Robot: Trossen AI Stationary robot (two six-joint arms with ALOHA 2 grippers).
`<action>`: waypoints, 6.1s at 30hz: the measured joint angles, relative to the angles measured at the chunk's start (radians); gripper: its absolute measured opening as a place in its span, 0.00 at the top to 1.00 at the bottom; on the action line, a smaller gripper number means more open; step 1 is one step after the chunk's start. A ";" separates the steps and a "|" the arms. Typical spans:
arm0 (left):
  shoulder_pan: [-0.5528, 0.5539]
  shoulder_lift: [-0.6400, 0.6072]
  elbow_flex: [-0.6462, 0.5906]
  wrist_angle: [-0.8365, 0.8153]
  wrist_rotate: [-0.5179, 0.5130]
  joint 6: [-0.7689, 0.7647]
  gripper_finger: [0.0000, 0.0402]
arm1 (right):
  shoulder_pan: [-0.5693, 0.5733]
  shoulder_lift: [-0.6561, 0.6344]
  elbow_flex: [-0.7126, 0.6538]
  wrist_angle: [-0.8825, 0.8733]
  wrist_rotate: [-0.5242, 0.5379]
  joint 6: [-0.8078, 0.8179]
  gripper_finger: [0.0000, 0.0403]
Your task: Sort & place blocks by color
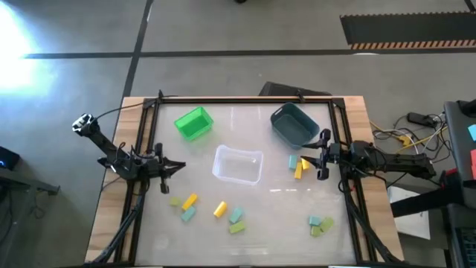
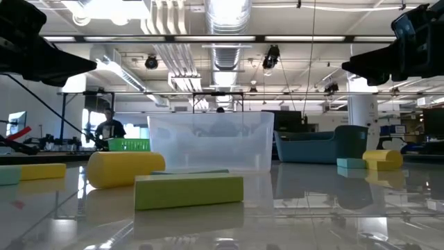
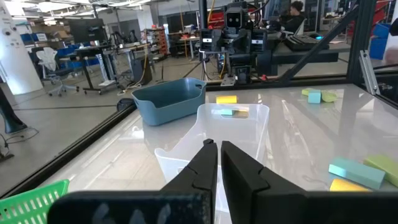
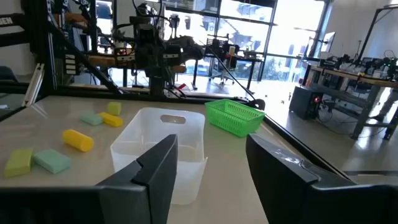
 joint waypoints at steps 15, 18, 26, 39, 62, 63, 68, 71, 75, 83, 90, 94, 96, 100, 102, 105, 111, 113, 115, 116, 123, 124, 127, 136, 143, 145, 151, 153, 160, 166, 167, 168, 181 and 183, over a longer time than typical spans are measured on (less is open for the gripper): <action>0.000 0.000 0.000 0.000 0.000 0.000 0.98 | 0.000 0.000 0.000 0.000 0.000 0.000 0.55; 0.000 0.000 0.000 0.000 0.000 0.000 0.98 | 0.000 0.000 0.000 0.000 0.000 0.000 0.55; 0.000 0.000 0.000 0.000 0.000 0.000 0.98 | 0.000 0.000 0.000 0.000 0.000 0.000 0.55; 0.000 0.000 0.000 0.000 0.000 0.000 0.98 | 0.000 0.000 0.000 0.000 0.000 0.000 0.55; 0.000 0.002 0.000 0.234 0.002 0.053 0.98 | 0.003 0.000 0.000 0.033 -0.060 0.717 0.55; 0.000 0.002 0.000 0.261 0.002 0.053 0.98 | 0.003 0.000 0.000 0.034 -0.057 0.722 0.55; 0.000 0.002 0.000 0.376 0.002 0.029 0.98 | 0.003 0.000 0.003 0.041 -0.058 0.723 0.55; 0.000 0.003 0.000 0.386 0.003 -0.023 0.98 | 0.003 0.000 0.005 0.041 -0.034 0.703 0.55; 0.000 0.005 0.000 0.419 0.003 -0.028 0.98 | 0.003 0.001 0.006 0.012 0.135 0.693 0.55; 0.001 0.006 0.000 0.594 0.003 -0.007 0.98 | 0.002 0.007 0.008 0.023 0.265 0.699 0.55; 0.001 0.006 0.032 0.772 0.003 0.264 0.98 | 0.005 0.032 0.011 0.212 0.247 0.694 0.55; 0.001 0.006 0.055 0.795 0.002 0.401 0.98 | 0.005 0.093 0.011 0.352 0.248 0.640 0.55; 0.001 0.006 0.065 0.806 0.003 0.466 0.98 | 0.005 0.130 0.012 0.409 0.248 0.620 0.56; 0.001 0.006 0.065 0.904 0.003 0.610 0.98 | 0.005 0.196 0.013 0.473 0.248 0.596 0.58; 0.001 0.006 0.065 0.947 0.003 0.671 0.98 | 0.005 0.223 0.013 0.477 0.248 0.593 0.60; 0.001 0.006 0.065 1.004 0.004 0.742 0.98 | 0.005 0.256 0.013 0.484 0.258 0.605 0.61; 0.001 0.006 0.065 1.087 0.014 0.862 0.98 | 0.005 0.305 0.038 0.521 0.265 0.606 0.64; 0.001 0.006 0.065 1.108 0.035 0.884 0.98 | 0.005 0.329 0.063 0.519 0.257 0.599 0.64; 0.001 0.005 0.065 1.117 0.066 0.898 0.98 | 0.005 0.359 0.094 0.510 0.253 0.585 0.64; 0.001 0.005 0.065 1.117 0.082 0.901 0.98 | 0.006 0.375 0.114 0.493 0.253 0.581 0.64; 0.001 0.004 0.065 1.136 0.118 0.917 0.98 | 0.007 0.477 0.299 0.215 0.253 0.586 0.66; 0.001 0.004 0.066 1.138 0.118 0.917 0.98 | 0.007 0.493 0.327 0.170 0.254 0.589 0.66; 0.001 0.004 0.066 1.135 0.118 0.917 0.98 | 0.007 0.544 0.409 0.035 0.254 0.609 0.67; 0.001 0.004 0.066 1.136 0.118 0.917 0.98 | 0.057 0.714 0.593 -0.311 0.250 0.760 0.70; 0.001 0.004 0.066 1.154 0.146 0.917 0.98 | 0.105 0.846 0.718 -0.602 0.246 0.964 0.73; 0.001 0.004 0.066 1.153 0.148 0.917 0.98 | 0.120 0.877 0.757 -0.701 0.242 1.035 0.73; 0.001 0.004 0.061 1.155 0.148 0.917 0.98 | 0.158 0.970 0.840 -0.972 0.119 1.226 0.73; 0.001 0.004 0.061 1.160 0.149 0.917 0.98 | 0.171 0.993 0.857 -1.058 0.064 1.270 0.73; 0.001 0.004 0.059 1.161 0.149 0.922 0.98 | 0.195 1.055 0.859 -1.240 0.010 1.355 0.74; 0.001 0.004 0.061 1.161 0.149 0.954 0.98 | 0.195 1.071 0.848 -1.276 0.008 1.361 0.77; 0.001 0.004 0.062 1.161 0.150 0.954 0.98 | 0.195 1.072 0.848 -1.276 0.001 1.370 0.77; 0.001 0.004 0.062 1.162 0.150 0.953 0.98 | 0.195 1.072 0.847 -1.277 -0.012 1.376 0.77; 0.001 0.004 0.061 1.162 0.150 0.948 0.98 | 0.195 1.074 0.843 -1.285 -0.022 1.419 0.55; 0.001 0.004 0.060 1.161 0.150 0.948 0.98 | 0.195 1.075 0.835 -1.285 -0.007 1.431 0.52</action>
